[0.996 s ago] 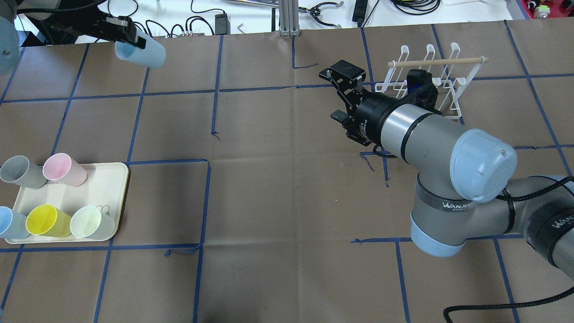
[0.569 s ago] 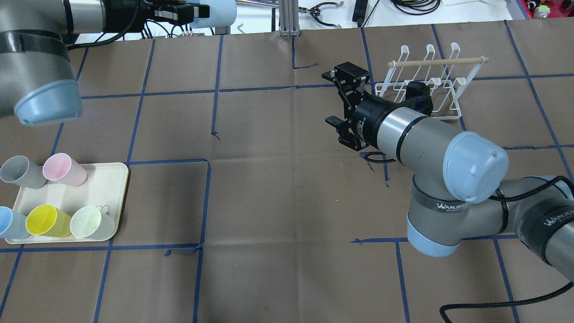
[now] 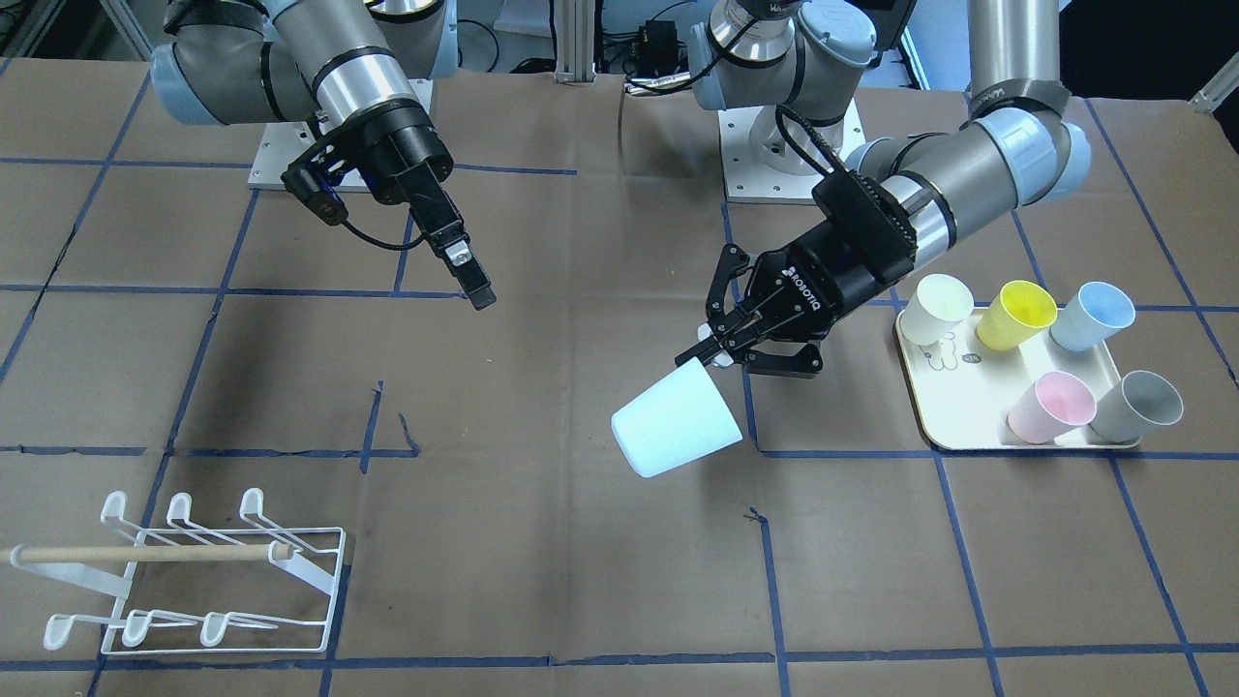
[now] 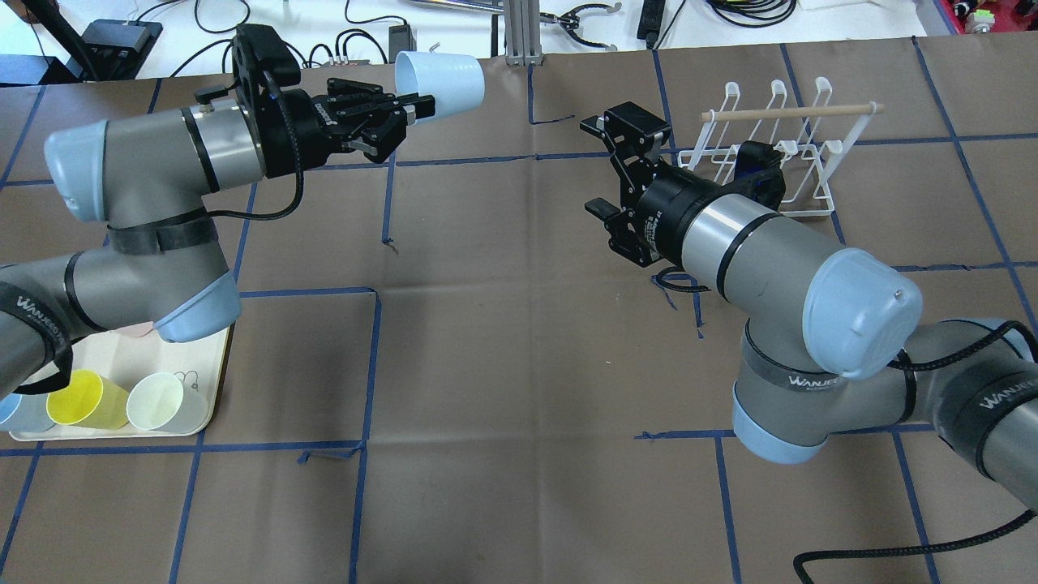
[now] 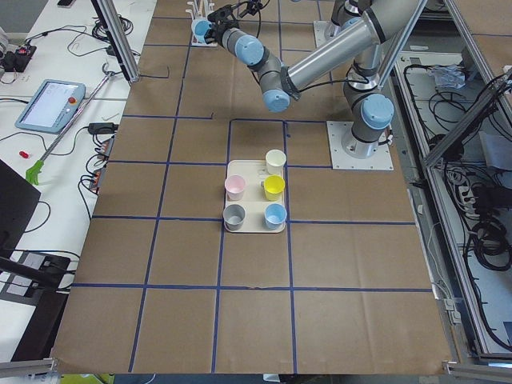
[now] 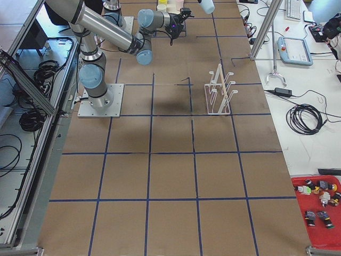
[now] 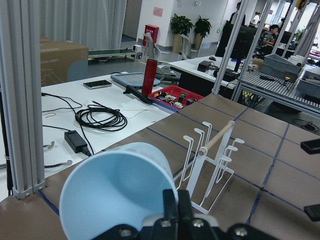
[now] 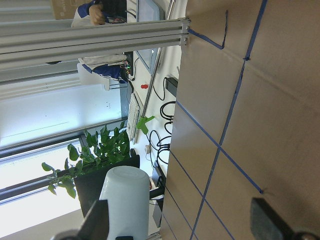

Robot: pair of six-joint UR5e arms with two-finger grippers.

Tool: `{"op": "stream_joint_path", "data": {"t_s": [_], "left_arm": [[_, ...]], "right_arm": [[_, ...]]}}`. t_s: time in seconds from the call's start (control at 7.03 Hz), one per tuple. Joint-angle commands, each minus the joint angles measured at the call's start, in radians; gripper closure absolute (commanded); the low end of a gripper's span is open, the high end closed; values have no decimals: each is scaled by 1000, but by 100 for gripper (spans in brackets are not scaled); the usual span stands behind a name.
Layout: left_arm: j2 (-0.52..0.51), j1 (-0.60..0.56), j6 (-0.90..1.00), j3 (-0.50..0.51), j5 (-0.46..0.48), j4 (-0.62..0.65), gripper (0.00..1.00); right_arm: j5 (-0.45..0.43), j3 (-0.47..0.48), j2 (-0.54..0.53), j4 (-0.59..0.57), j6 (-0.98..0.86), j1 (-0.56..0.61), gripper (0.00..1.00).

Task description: Transfer IKEA cup to right arm and place on rack

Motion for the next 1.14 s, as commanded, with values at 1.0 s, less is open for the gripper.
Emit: {"op": "stream_joint_path", "data": {"t_s": [1.0], "left_arm": [[-131,-76,-271,-94,-62,559,96]], "right_arm": [[-17,-129,129,14,120,60,0]]}}
